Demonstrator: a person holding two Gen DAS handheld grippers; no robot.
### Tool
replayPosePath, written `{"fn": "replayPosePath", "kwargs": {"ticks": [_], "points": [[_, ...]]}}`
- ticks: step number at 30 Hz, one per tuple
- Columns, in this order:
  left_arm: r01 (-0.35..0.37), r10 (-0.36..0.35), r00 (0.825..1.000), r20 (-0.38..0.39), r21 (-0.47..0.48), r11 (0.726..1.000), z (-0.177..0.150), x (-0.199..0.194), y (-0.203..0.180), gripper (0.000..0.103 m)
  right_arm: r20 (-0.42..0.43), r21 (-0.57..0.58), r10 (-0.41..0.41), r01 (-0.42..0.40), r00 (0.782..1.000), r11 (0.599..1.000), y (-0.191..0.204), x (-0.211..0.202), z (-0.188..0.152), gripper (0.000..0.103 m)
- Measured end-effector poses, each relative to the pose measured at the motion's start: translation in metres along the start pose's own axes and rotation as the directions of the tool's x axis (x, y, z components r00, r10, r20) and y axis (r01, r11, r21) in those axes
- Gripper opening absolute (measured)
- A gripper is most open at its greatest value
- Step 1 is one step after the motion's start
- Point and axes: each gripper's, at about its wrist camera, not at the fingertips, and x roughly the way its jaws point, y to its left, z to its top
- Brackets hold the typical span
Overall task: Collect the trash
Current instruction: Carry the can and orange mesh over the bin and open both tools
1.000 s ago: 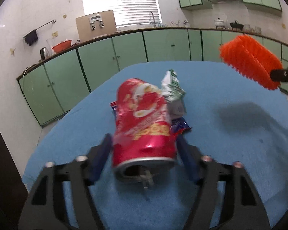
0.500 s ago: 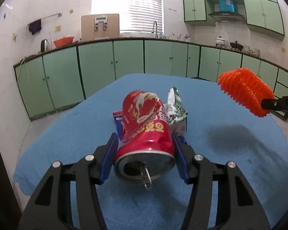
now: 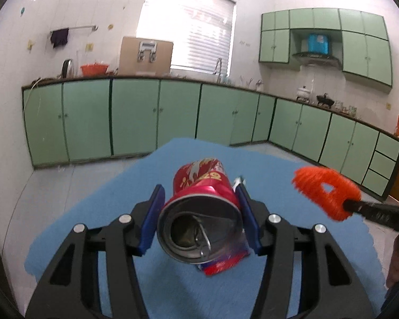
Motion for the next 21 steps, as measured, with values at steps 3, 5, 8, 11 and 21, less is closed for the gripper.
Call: {"fn": "replayPosePath", "kwargs": {"ticks": [3,5,8,11,21], "points": [[0.015,-0.015,1.000,0.009,-0.001,1.000,0.005,0.000,-0.006,0.052,0.003,0.002,0.002,-0.002,1.000,1.000,-0.002,-0.002,-0.001,0.011],[0.026,-0.026,1.000,0.016,-0.001,1.000,0.008,-0.003,-0.010,0.052,0.005,-0.001,0.001,-0.001,1.000,1.000,-0.003,-0.003,-0.002,0.011],[0.040,-0.041,0.998,0.048,0.013,0.999,0.016,-0.011,-0.019,0.052,0.009,0.007,-0.001,0.000,1.000,1.000,-0.007,-0.005,-0.001,0.011],[0.067,-0.069,0.995,0.070,0.029,0.997,0.023,-0.014,-0.031,0.052,0.016,0.015,-0.004,0.004,1.000,1.000,-0.008,-0.008,0.001,0.011],[0.214,-0.220,0.971,0.088,0.075,0.974,0.032,-0.008,-0.092,0.052,0.056,0.073,-0.117,0.113,0.992,0.991,-0.060,-0.047,0.000,0.011]]}}
